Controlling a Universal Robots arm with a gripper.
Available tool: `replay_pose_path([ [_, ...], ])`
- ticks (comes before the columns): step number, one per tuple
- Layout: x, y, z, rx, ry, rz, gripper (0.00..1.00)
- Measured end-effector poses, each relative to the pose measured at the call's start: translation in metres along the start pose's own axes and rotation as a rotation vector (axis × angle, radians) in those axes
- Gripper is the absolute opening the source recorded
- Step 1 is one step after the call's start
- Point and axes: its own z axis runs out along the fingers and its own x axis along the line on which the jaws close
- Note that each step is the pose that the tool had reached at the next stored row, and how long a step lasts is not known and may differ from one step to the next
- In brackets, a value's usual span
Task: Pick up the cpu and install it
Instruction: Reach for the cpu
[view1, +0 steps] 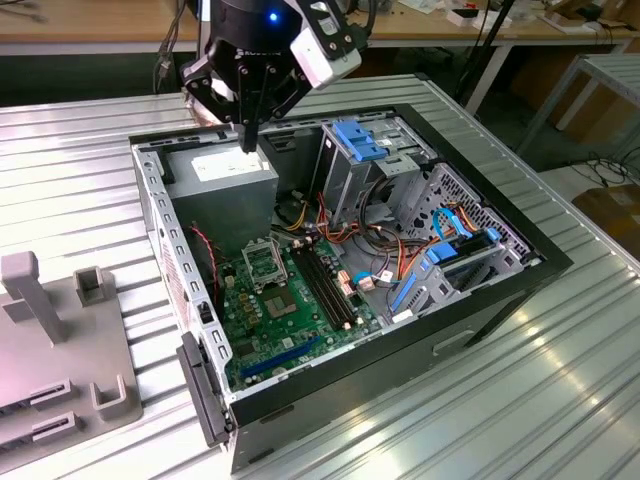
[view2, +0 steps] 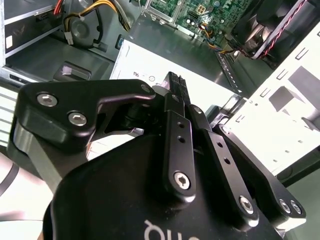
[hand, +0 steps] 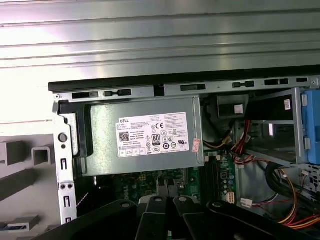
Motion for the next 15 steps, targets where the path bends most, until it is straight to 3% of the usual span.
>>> replay_pose_path([
  [15,0.0043,-0.0003,-0.0001,-0.0001,-0.0001,0.0,0.11],
])
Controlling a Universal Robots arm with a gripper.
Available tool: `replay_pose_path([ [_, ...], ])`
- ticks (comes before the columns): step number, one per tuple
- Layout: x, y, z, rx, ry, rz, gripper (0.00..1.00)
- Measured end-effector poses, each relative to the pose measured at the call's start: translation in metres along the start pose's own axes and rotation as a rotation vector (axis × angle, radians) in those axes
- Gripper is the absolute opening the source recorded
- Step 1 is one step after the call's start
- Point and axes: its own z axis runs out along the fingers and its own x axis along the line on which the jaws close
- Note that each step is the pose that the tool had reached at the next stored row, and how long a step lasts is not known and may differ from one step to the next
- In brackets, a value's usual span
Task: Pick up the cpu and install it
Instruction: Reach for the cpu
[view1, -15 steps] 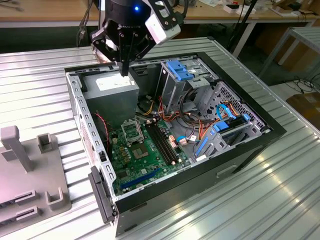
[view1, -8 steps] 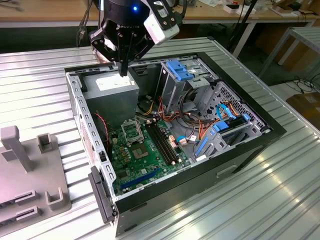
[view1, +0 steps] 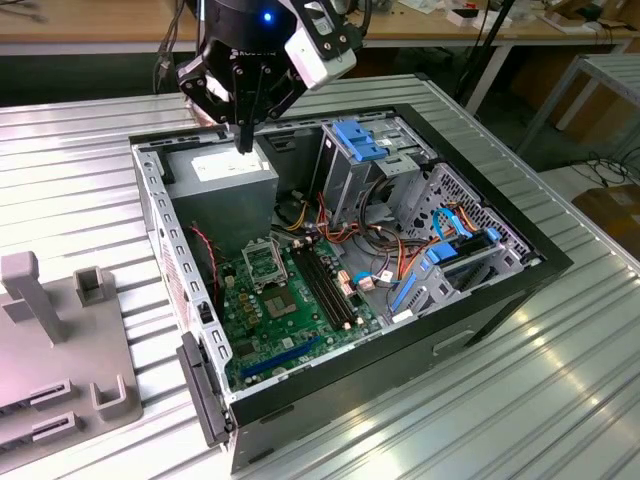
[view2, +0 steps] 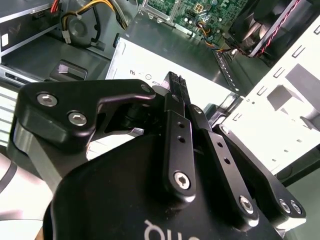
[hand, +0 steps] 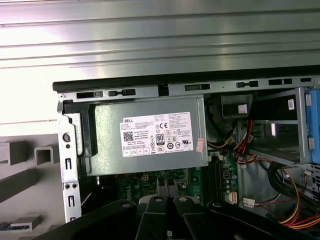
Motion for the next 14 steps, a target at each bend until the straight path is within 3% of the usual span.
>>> replay_pose_path([
  [14,0.0045,-0.0003,-0.0001,0.0,0.0,0.0,0.11],
])
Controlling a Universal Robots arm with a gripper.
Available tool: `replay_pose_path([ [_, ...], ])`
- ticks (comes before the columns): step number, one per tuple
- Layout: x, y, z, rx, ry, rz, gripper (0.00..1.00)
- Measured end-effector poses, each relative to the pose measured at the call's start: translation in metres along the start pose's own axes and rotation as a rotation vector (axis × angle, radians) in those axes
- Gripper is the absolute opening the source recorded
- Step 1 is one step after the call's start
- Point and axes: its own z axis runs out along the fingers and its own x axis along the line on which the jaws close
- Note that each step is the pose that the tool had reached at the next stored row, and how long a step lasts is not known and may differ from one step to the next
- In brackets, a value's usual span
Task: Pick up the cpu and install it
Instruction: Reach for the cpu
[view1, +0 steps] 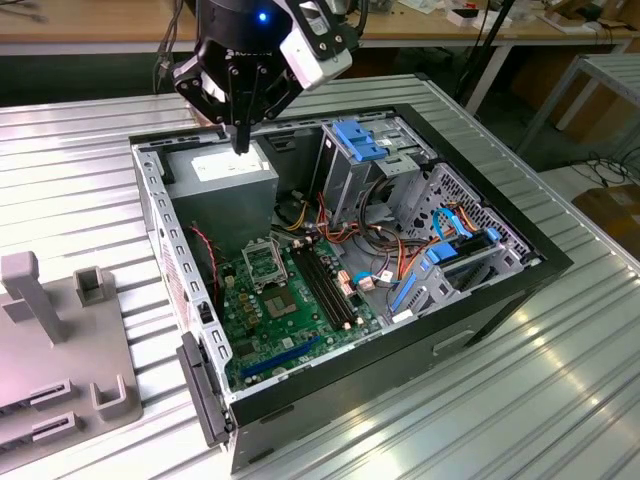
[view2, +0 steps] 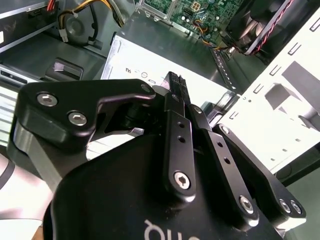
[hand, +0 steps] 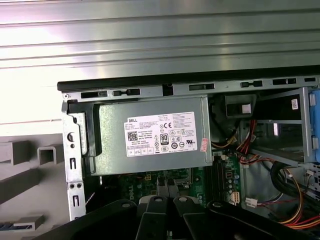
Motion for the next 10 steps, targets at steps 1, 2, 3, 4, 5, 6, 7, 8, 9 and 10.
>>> replay_pose_path([
  [1,0.0003,0.0,0.0,0.0,0.0001,0.0,0.11],
  [2,0.0006,0.0,0.0,0.0,0.0,0.0,0.11],
  [3,0.001,-0.0001,0.0,0.0,0.0,0.0,0.11],
  [4,0.0013,-0.0001,0.0,-0.0001,0.0,0.0,0.11],
  [5,0.0015,-0.0001,0.0,-0.0001,0.0,0.0,0.11],
  [6,0.0019,-0.0001,-0.0001,0.0,0.0,0.0,0.11],
  [7,0.0022,-0.0002,-0.0001,0.0,0.0,0.0,0.11],
  [8,0.0024,-0.0002,-0.0001,0.0,0.0001,0.0,0.11],
  [9,0.0027,-0.0002,-0.0001,0.0,0.0,0.0,0.11],
  [10,0.003,-0.0002,-0.0001,-0.0001,0.0,0.0,0.11],
])
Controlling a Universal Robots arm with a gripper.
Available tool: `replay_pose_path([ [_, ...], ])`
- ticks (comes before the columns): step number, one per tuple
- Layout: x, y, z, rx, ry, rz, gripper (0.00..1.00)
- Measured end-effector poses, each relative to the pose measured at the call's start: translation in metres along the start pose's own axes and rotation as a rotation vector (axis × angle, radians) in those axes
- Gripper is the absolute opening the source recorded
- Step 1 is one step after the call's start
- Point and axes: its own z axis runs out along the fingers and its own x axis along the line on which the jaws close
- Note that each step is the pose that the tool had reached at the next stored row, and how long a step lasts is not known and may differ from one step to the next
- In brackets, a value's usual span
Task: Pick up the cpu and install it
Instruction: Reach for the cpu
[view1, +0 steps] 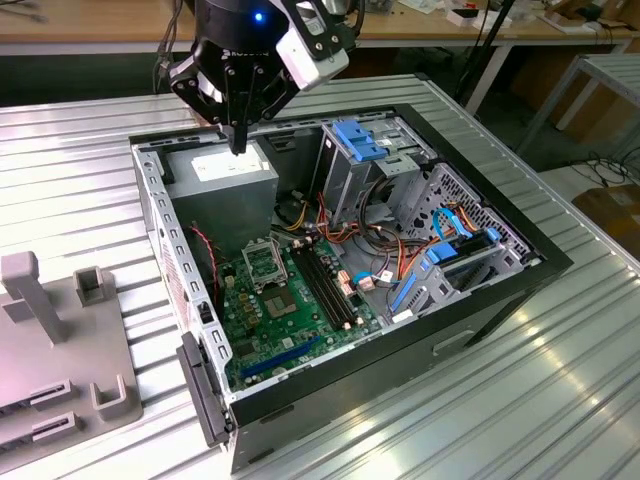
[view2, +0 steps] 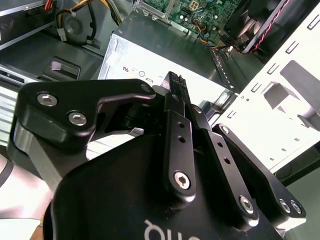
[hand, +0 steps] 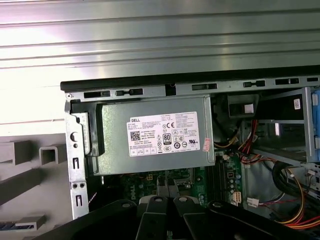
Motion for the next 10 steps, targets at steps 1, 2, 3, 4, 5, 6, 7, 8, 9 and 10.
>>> replay_pose_path([
  [1,0.0003,0.0,0.0,0.0,0.0,0.0,0.11],
  [2,0.0008,-0.0001,0.0,0.0,0.0,0.0,0.11],
  [3,0.0012,-0.0001,0.0,0.0001,0.0,0.0,0.11],
  [4,0.0016,-0.0001,0.0,0.0,0.0,0.0,0.11],
  [5,0.0019,-0.0001,-0.0001,0.0,0.0,0.0,0.11],
  [6,0.0022,-0.0002,-0.0001,0.0001,0.0,0.0,0.11],
  [7,0.0024,-0.0002,-0.0001,0.0,0.0,0.0,0.11],
  [8,0.0028,-0.0002,-0.0001,0.0001,0.0,0.0,0.11],
  [9,0.003,-0.0002,-0.0001,0.0,0.0,0.0,0.11],
  [10,0.0033,-0.0002,-0.0001,0.0001,0.0,0.0,0.11],
])
